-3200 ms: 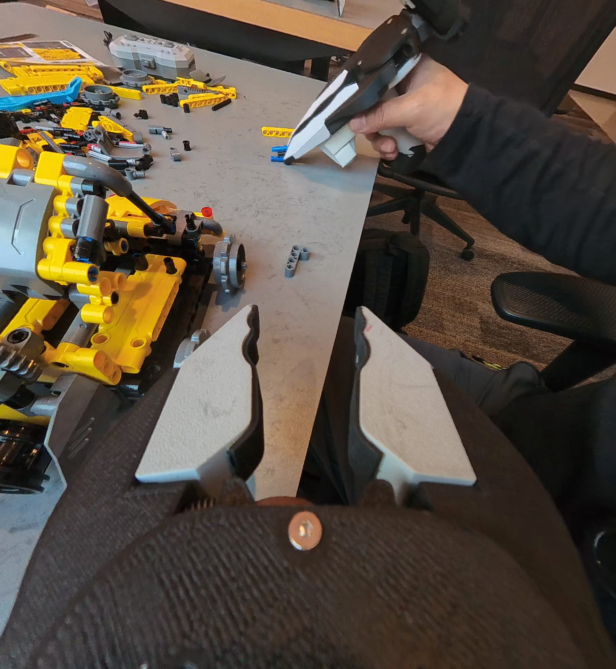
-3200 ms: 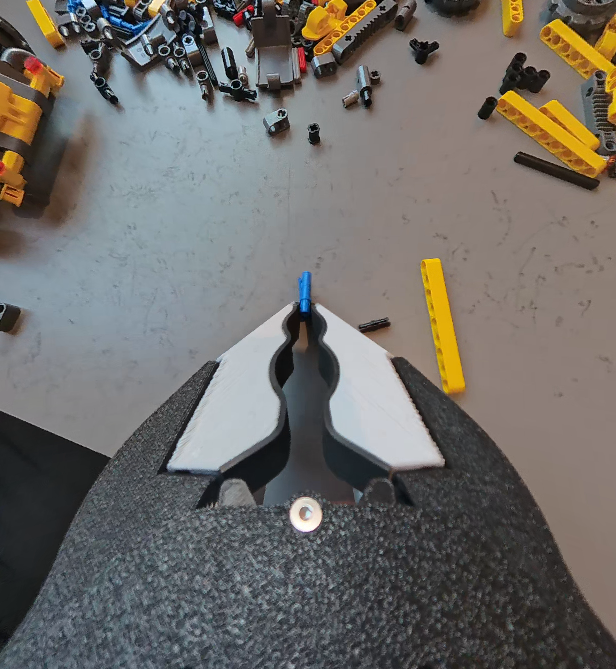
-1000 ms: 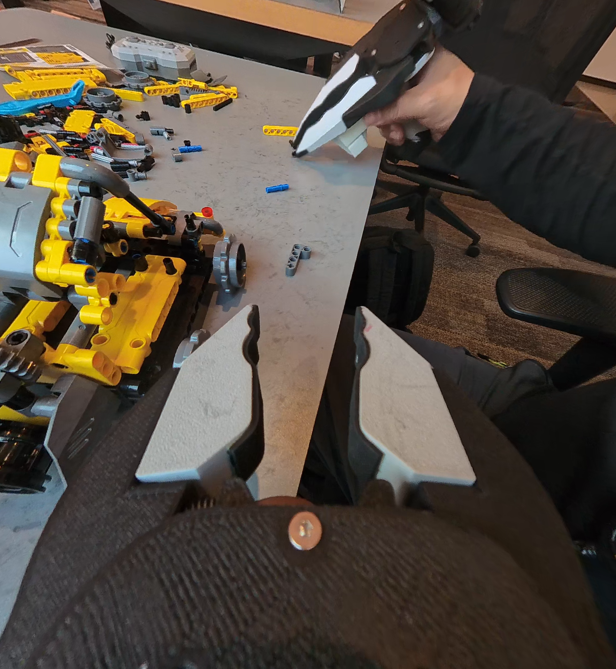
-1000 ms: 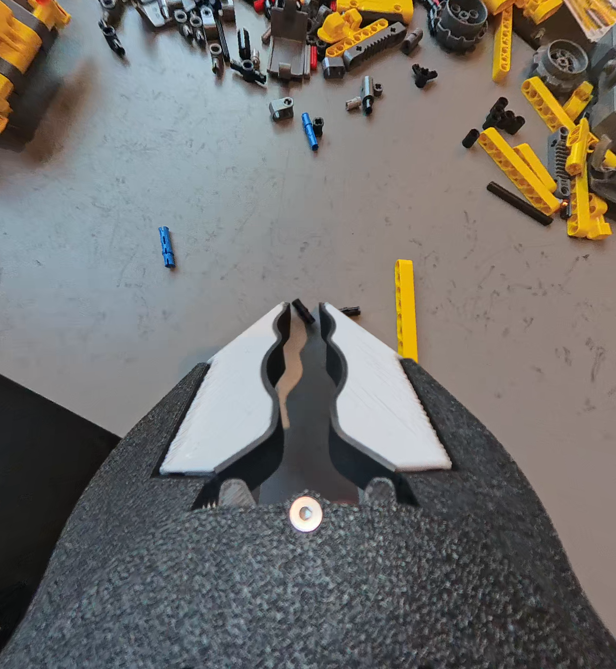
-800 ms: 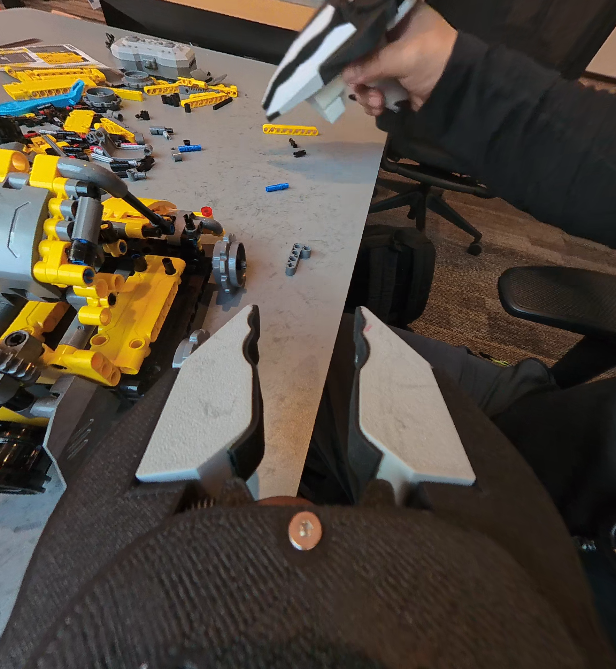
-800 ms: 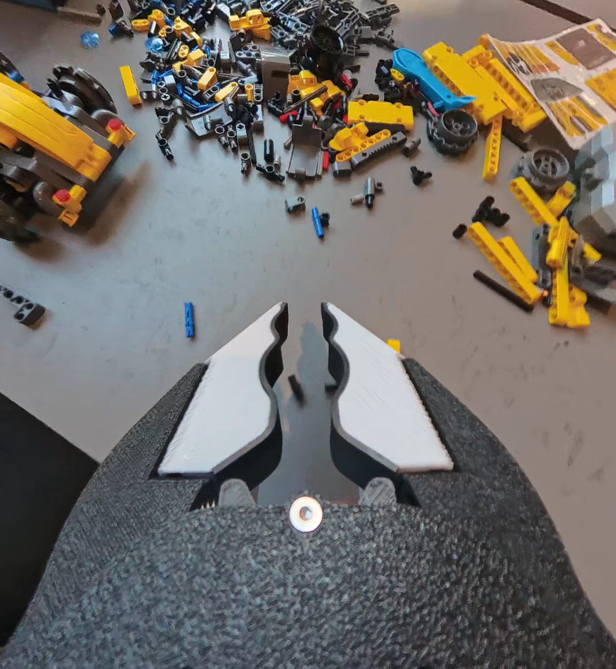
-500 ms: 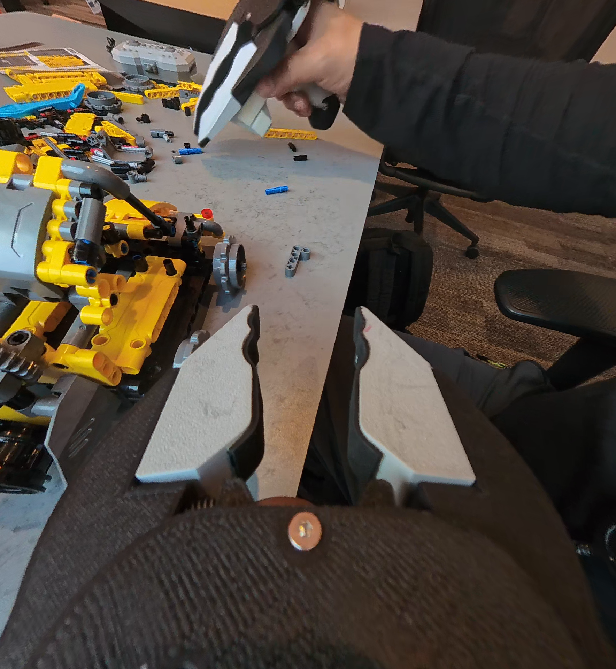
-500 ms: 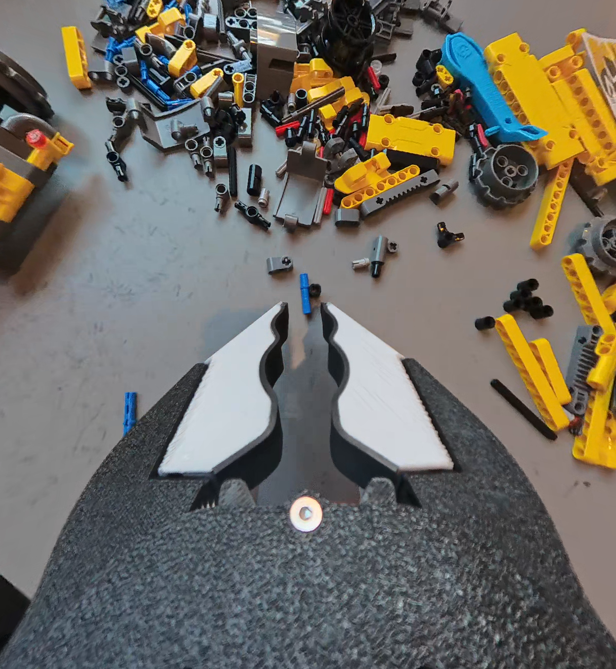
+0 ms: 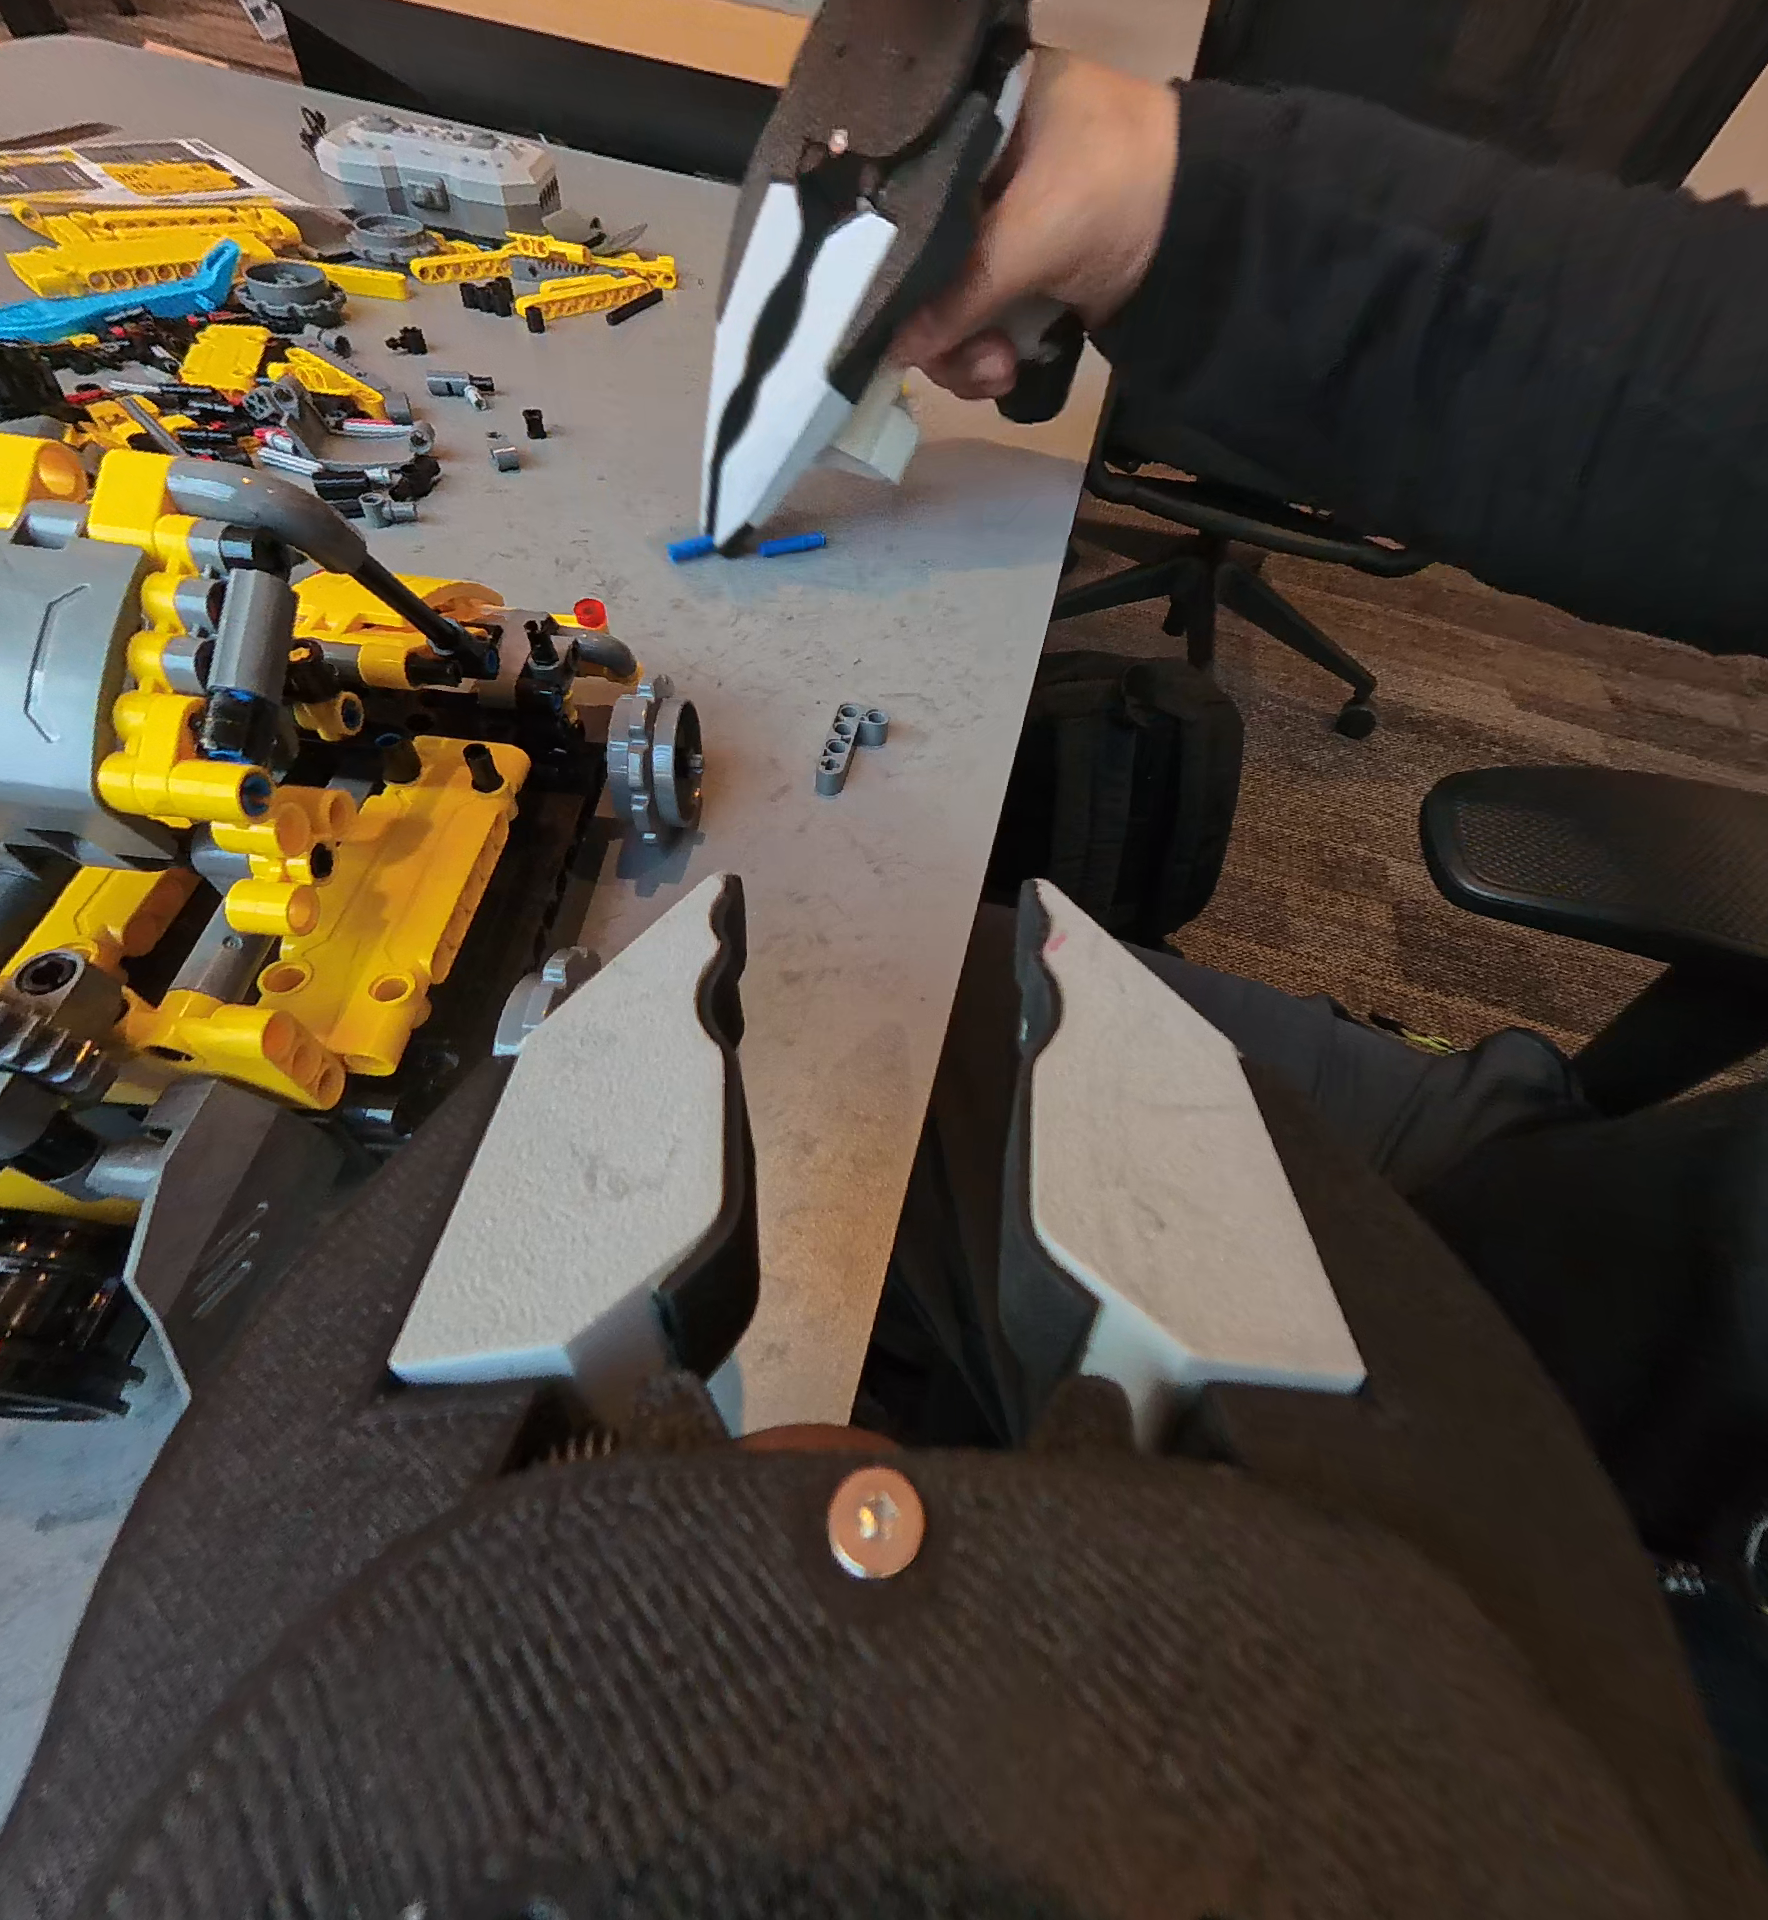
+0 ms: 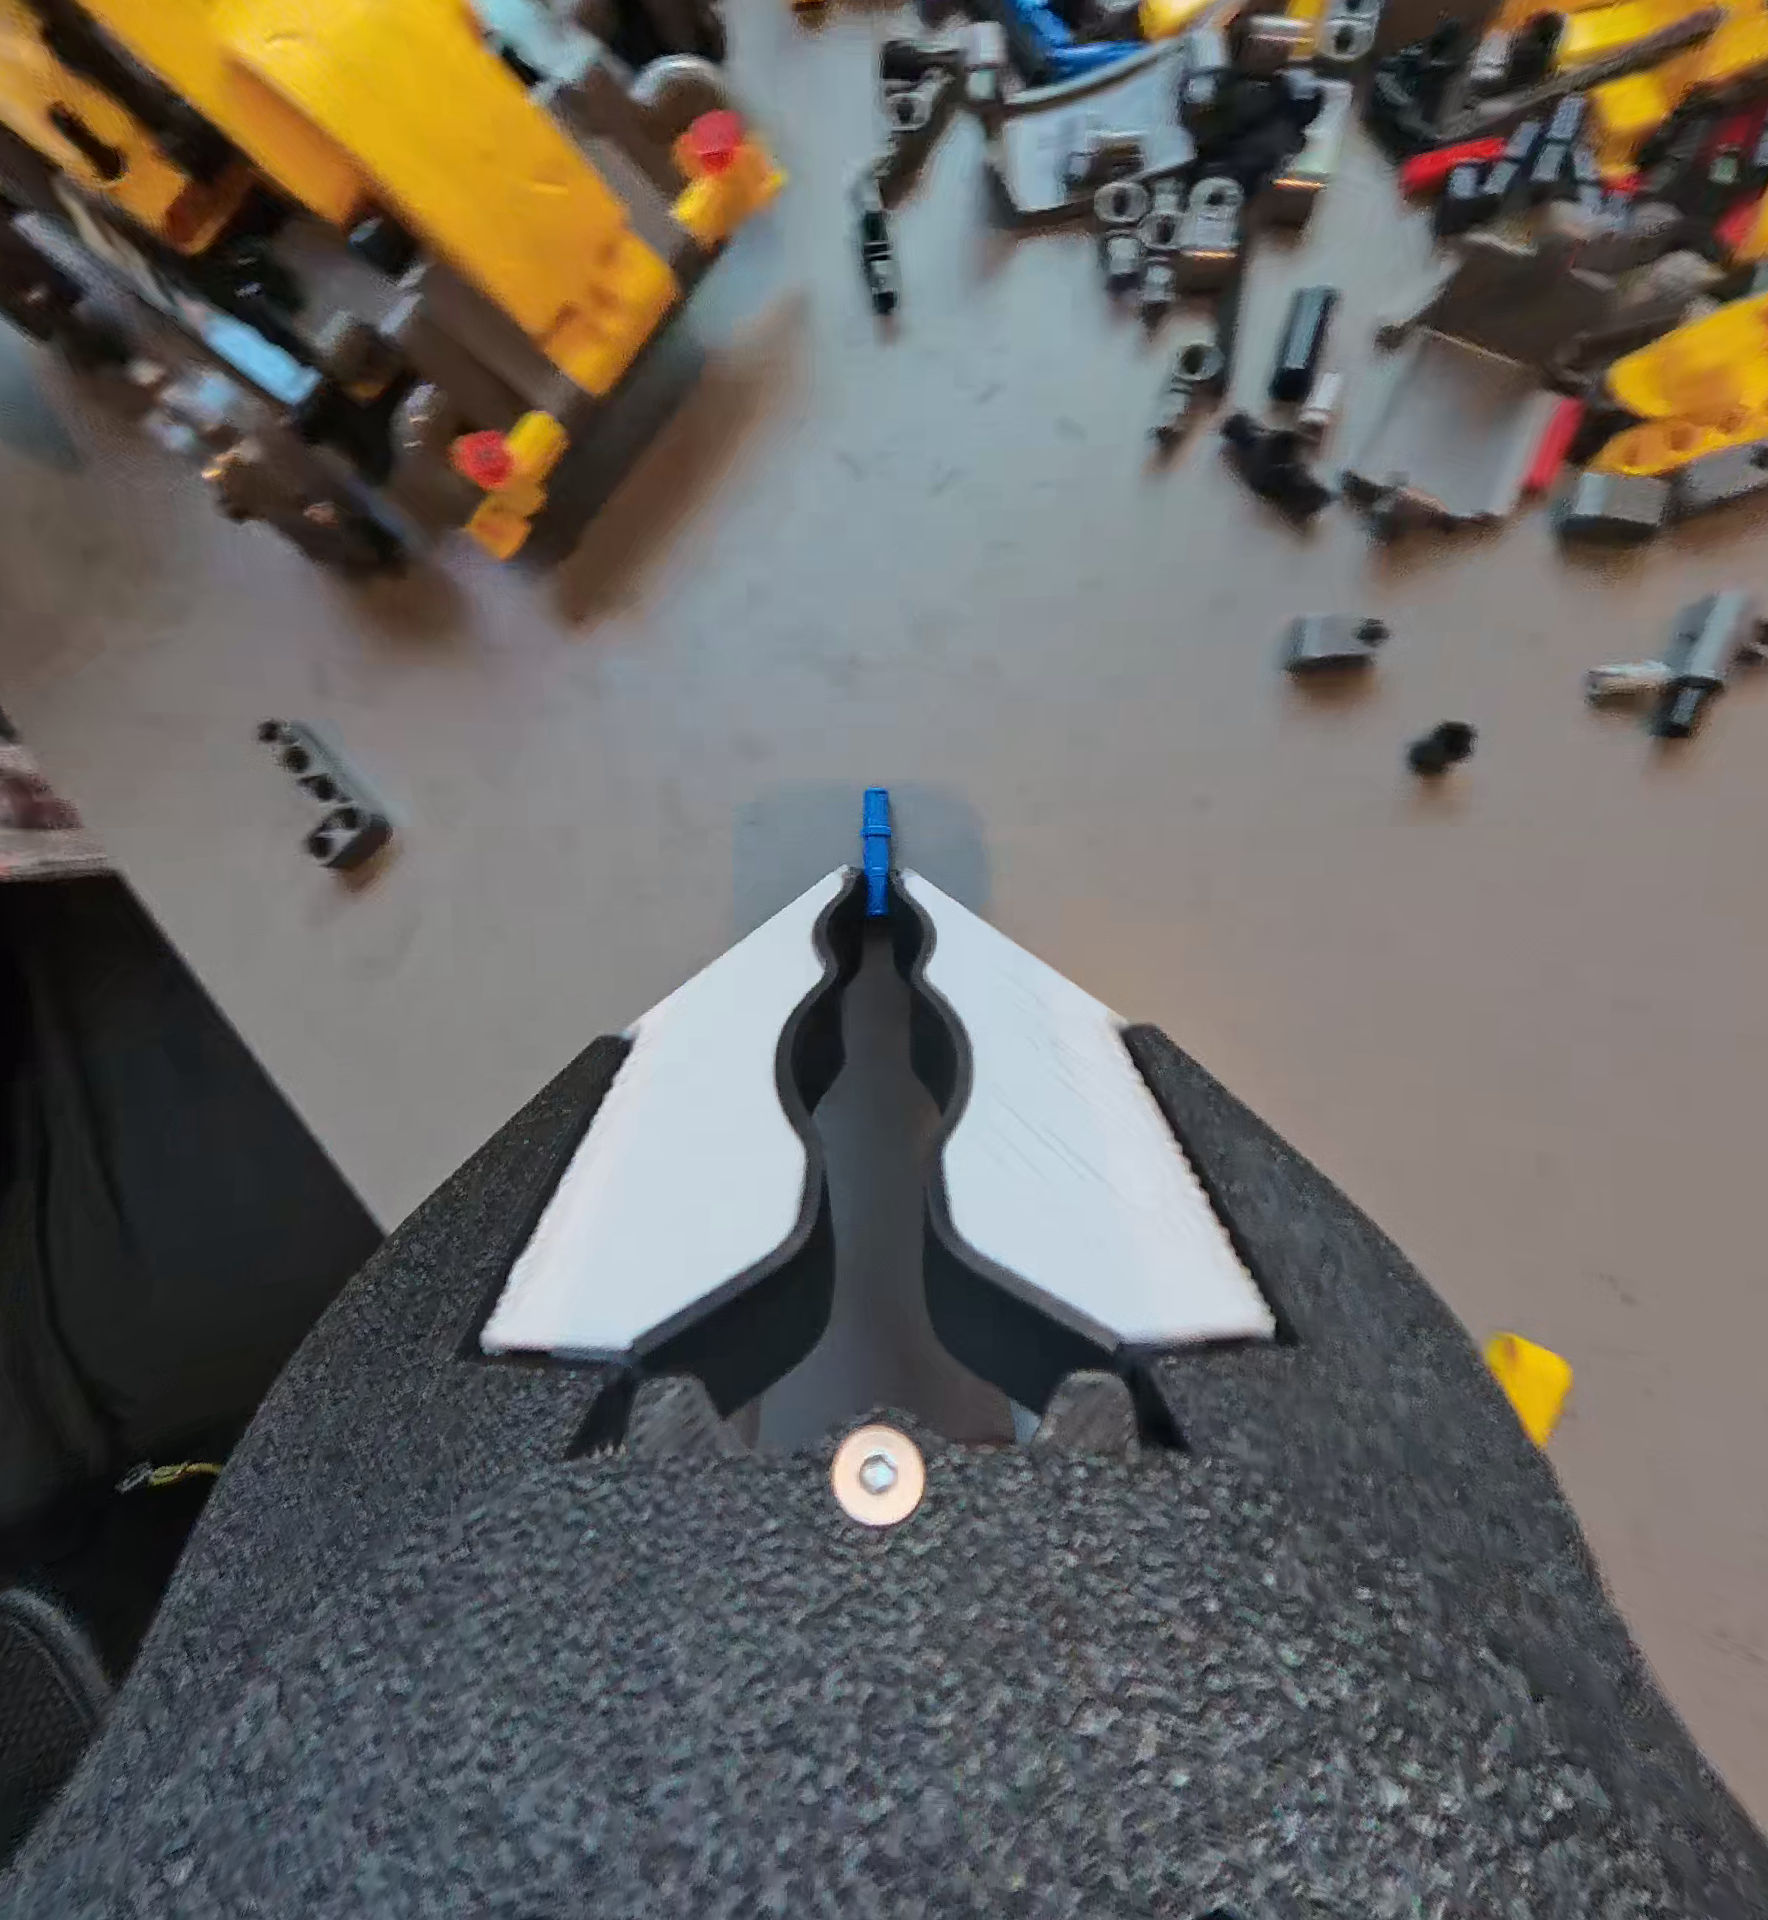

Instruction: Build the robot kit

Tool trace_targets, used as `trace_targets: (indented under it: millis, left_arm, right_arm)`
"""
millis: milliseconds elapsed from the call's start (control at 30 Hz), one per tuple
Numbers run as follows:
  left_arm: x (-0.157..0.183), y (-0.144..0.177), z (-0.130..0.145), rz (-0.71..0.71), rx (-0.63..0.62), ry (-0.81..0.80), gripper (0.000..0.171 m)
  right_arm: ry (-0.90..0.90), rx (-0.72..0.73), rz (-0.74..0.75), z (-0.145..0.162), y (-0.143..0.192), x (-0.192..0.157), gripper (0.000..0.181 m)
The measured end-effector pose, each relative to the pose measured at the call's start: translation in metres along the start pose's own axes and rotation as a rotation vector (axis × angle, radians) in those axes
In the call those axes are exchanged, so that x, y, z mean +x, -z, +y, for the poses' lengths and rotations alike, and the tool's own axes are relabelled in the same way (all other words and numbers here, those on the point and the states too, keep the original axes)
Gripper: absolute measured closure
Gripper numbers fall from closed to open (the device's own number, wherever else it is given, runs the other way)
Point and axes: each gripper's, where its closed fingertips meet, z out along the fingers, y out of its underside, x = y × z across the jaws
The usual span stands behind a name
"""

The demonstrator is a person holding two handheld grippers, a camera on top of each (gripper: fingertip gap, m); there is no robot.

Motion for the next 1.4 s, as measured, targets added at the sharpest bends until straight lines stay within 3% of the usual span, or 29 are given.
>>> trace_targets:
  millis: [167, 267, 400, 633, 700, 800, 967, 1133, 1267, 1400]
  left_arm:
    - [0.000, -0.001, 0.000, -0.005, -0.003, 0.000, 0.122]
    - [-0.001, -0.001, 0.001, -0.009, -0.006, -0.003, 0.122]
    - [-0.001, -0.002, 0.001, -0.015, -0.010, -0.009, 0.122]
    - [-0.001, -0.002, 0.002, -0.018, -0.014, -0.010, 0.122]
    - [-0.001, -0.003, 0.002, -0.021, -0.016, -0.011, 0.122]
    - [-0.001, -0.003, 0.003, -0.022, -0.020, -0.011, 0.121]
    - [0.012, -0.009, -0.001, 0.023, -0.043, -0.092, 0.129]
    - [0.010, -0.034, -0.002, -0.062, -0.185, -0.396, 0.140]
    - [0.008, -0.042, 0.003, -0.105, -0.229, -0.531, 0.148]
    - [0.010, -0.041, -0.001, -0.152, -0.186, -0.582, 0.159]
  right_arm:
    - [0.113, -0.016, -0.040, -0.001, -0.004, -0.045, 0.177]
    - [0.147, -0.015, -0.026, 0.001, -0.006, -0.053, 0.177]
    - [0.133, 0.020, 0.019, 0.001, 0.005, -0.050, 0.160]
    - [0.010, 0.055, 0.159, 0.018, 0.022, -0.009, 0.166]
    - [0.006, 0.038, 0.146, 0.024, 0.016, -0.009, 0.176]
    - [0.016, 0.053, 0.131, 0.021, 0.015, -0.016, 0.177]
    - [0.056, 0.149, -0.023, -0.012, 0.023, -0.077, 0.177]
    - [0.189, 0.121, -0.144, -0.037, 0.017, -0.143, 0.177]
    - [0.207, 0.087, -0.187, -0.038, 0.011, -0.162, 0.177]
    - [0.170, 0.072, -0.210, -0.033, 0.006, -0.166, 0.177]
